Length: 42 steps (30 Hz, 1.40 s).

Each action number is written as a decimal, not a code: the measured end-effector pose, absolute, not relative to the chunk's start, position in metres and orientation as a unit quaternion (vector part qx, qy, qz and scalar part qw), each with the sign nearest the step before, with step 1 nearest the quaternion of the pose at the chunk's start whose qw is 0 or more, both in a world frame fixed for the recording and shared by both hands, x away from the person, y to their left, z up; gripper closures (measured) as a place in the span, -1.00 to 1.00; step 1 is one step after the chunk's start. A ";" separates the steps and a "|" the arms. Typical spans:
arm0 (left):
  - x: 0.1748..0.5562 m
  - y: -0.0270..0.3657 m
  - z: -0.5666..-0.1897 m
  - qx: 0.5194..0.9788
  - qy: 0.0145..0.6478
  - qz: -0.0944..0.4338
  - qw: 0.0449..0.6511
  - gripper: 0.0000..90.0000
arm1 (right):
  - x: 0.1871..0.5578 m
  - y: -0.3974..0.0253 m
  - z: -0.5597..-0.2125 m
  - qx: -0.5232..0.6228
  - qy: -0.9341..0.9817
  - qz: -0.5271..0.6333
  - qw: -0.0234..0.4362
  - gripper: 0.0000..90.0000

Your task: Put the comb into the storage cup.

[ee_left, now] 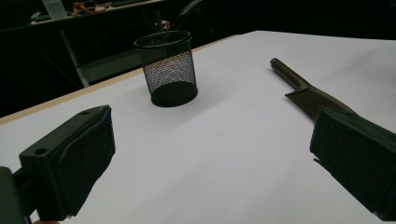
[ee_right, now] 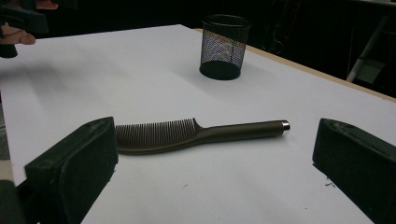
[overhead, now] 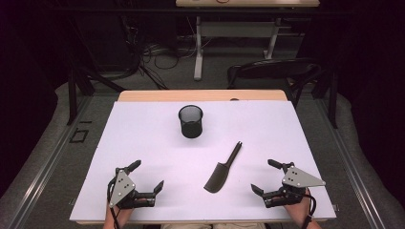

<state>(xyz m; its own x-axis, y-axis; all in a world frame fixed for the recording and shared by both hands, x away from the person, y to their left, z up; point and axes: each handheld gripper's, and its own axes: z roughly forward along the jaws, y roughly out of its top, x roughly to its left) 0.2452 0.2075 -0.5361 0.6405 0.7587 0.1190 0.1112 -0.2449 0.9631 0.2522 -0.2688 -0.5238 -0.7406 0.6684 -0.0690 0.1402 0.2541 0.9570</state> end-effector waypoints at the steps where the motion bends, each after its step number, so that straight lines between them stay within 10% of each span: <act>1: 0.245 0.207 -0.536 0.729 0.298 0.301 0.537 -1.00 | 0.252 -0.269 -0.524 0.268 0.755 0.547 0.241 -1.00; 42: 0.249 0.205 -0.536 0.735 0.299 0.301 0.529 -1.00 | 0.300 -0.247 -0.523 0.291 0.792 0.490 0.220 -1.00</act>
